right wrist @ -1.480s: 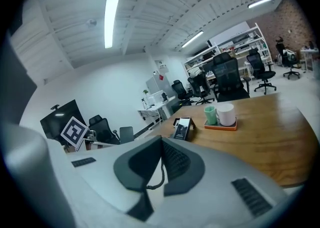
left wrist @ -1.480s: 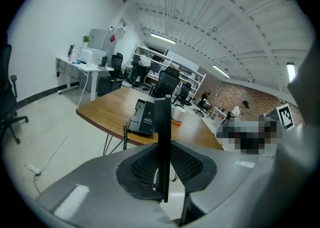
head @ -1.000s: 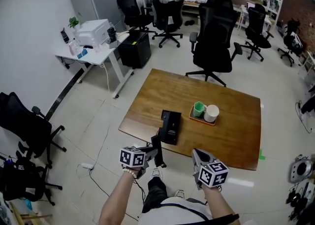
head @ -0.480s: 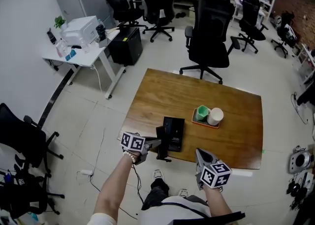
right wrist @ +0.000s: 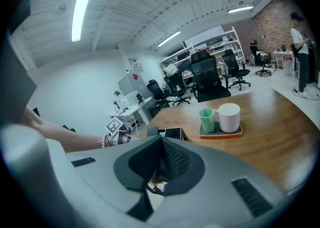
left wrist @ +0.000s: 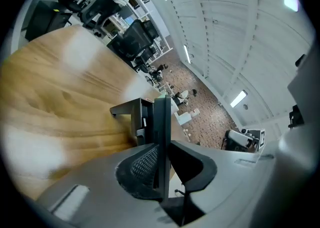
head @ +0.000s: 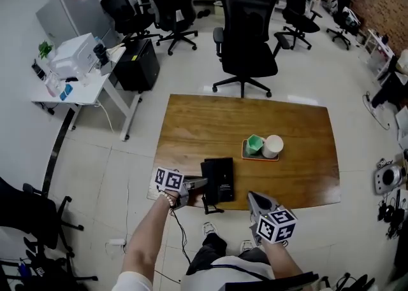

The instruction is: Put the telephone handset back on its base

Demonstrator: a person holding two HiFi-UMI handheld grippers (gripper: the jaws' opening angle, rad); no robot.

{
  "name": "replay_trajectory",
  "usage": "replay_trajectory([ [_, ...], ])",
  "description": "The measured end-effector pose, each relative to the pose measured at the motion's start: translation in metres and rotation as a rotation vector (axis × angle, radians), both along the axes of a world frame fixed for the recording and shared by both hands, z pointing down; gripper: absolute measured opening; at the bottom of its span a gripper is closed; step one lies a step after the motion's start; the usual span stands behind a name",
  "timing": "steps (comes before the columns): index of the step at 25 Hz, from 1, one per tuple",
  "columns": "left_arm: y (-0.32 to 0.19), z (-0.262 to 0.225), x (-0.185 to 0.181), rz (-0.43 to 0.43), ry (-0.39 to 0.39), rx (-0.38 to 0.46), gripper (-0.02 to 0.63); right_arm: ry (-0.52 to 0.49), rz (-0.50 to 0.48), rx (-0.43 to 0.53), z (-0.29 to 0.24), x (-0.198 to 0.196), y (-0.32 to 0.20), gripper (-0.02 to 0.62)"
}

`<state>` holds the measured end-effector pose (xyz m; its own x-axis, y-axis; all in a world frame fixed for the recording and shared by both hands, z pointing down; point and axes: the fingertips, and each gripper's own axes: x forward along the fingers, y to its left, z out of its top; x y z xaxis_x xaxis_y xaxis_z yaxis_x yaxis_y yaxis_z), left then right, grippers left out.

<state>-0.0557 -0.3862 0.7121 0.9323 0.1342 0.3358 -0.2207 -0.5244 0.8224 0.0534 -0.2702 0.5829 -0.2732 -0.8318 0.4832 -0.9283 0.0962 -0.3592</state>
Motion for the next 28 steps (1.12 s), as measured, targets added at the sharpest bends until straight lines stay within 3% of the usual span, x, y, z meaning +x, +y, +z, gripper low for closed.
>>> replay_trajectory([
  [7,-0.002,0.009,0.012,0.114,0.009,-0.043,0.069,0.001,0.070,-0.016,0.003,0.006,-0.001,0.011],
  [11,-0.003,0.011,0.014,0.136,0.028,-0.061,0.069,0.003,0.092,-0.033,0.007,0.008,0.001,0.011],
  [19,-0.002,0.021,0.017,0.119,0.076,-0.106,0.069,0.003,0.098,-0.058,0.014,0.011,0.002,0.011],
  [24,-0.007,0.026,0.015,0.093,0.074,-0.082,0.082,0.007,0.087,-0.074,0.017,0.012,0.006,0.011],
  [28,-0.012,0.039,0.010,0.038,0.013,-0.065,0.192,0.008,0.077,-0.078,0.018,0.016,0.009,0.011],
])
